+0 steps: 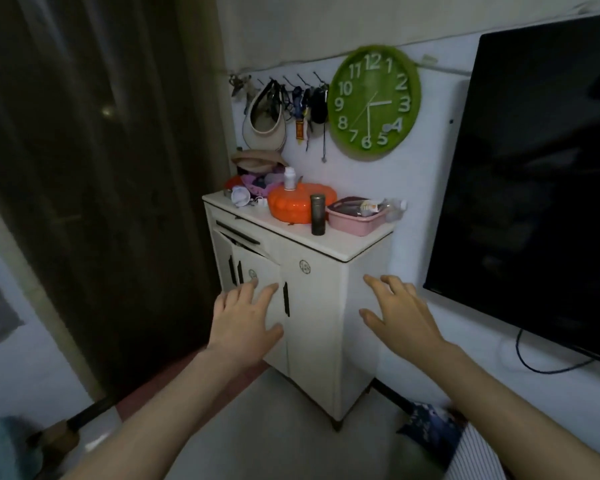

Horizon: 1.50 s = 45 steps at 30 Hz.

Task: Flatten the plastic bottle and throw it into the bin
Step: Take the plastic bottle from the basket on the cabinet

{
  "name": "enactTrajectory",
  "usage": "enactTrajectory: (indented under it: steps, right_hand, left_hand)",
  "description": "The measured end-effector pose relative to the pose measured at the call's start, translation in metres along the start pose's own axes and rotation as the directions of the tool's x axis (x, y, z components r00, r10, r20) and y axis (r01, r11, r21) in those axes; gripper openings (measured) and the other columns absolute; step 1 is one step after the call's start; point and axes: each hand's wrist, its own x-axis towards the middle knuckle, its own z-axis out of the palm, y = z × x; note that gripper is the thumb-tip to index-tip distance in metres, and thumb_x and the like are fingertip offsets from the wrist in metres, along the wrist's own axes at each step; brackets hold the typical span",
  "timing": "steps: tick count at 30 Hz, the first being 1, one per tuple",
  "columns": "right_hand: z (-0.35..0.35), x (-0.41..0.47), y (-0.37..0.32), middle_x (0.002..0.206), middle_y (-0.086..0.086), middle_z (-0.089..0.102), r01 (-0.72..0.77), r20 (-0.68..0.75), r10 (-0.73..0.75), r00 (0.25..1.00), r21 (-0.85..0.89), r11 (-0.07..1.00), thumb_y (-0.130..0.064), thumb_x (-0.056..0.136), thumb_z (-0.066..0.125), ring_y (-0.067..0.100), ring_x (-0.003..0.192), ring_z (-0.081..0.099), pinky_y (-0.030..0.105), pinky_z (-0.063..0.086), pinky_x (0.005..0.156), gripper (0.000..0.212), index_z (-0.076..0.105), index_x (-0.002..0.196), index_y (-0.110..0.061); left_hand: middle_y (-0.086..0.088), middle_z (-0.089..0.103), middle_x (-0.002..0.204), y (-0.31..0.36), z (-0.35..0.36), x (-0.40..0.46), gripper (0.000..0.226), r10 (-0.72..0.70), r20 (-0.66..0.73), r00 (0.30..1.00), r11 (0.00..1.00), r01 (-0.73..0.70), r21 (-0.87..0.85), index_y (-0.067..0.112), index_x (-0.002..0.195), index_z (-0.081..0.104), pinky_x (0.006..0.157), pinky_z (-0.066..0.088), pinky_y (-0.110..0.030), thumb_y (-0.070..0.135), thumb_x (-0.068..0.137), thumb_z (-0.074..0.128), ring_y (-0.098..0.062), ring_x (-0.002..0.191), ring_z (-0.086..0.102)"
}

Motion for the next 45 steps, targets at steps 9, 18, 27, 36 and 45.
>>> enactTrajectory:
  steps: [9,18,27,36,45]
  right_hand:
    - [0.053,0.216,0.045,0.139,0.008,0.043,-0.111,-0.112,0.114,0.987,0.033,0.993,-0.035,0.091,0.054,0.031,0.119,0.044,0.042,0.043,0.095,0.057,0.030,0.140,-0.020]
    - [0.087,0.369,0.096,0.135,0.011,0.046,-0.277,-0.109,0.277,0.955,0.015,0.961,-0.031,0.089,0.055,0.033,0.115,0.045,0.042,0.044,0.093,0.058,0.031,0.140,-0.018]
    - [0.121,0.443,0.132,0.138,0.009,0.046,-0.525,-0.202,0.524,0.827,0.056,0.849,-0.030,0.088,0.058,0.032,0.121,0.044,0.043,0.041,0.101,0.056,0.034,0.138,-0.022]
    - [0.128,0.468,0.132,0.123,0.003,0.059,-0.639,-0.213,0.642,0.736,0.092,0.763,-0.038,0.088,0.056,0.029,0.112,0.049,0.043,0.044,0.094,0.038,0.050,0.124,-0.029]
    - [0.128,0.480,0.138,0.120,0.007,0.057,-0.681,-0.183,0.701,0.689,0.168,0.713,-0.035,0.086,0.060,0.024,0.106,0.051,0.034,0.044,0.088,0.032,0.057,0.116,-0.022]
  left_hand:
    - [-0.004,0.020,0.158,-0.048,0.074,0.226,0.071,0.062,-0.019,0.998,0.993,-0.064,-0.103,0.036,0.144,0.017,0.118,0.011,-0.047,0.051,0.085,0.053,-0.025,0.145,0.018]
    - [-0.006,0.042,0.144,-0.030,0.110,0.423,0.064,0.387,-0.128,0.913,0.890,-0.406,-0.210,0.023,0.138,0.039,0.111,0.028,-0.040,0.035,0.080,0.065,-0.028,0.131,0.040]
    - [-0.006,0.033,0.152,0.032,0.110,0.625,0.061,0.704,-0.157,0.693,0.651,-0.717,-0.250,0.030,0.140,0.034,0.112,0.023,-0.043,0.037,0.085,0.061,-0.029,0.135,0.033]
    - [-0.003,0.063,0.112,0.075,0.145,0.706,0.047,0.943,0.231,0.241,0.295,-0.926,-0.237,0.026,0.117,0.048,0.080,0.050,-0.040,0.045,0.078,0.067,-0.025,0.102,0.058]
    - [0.014,0.059,0.086,0.079,0.192,0.715,0.048,0.935,0.333,0.121,0.231,-0.921,-0.315,0.029,0.104,0.057,0.062,0.043,-0.030,0.059,0.070,0.069,-0.010,0.079,0.054]
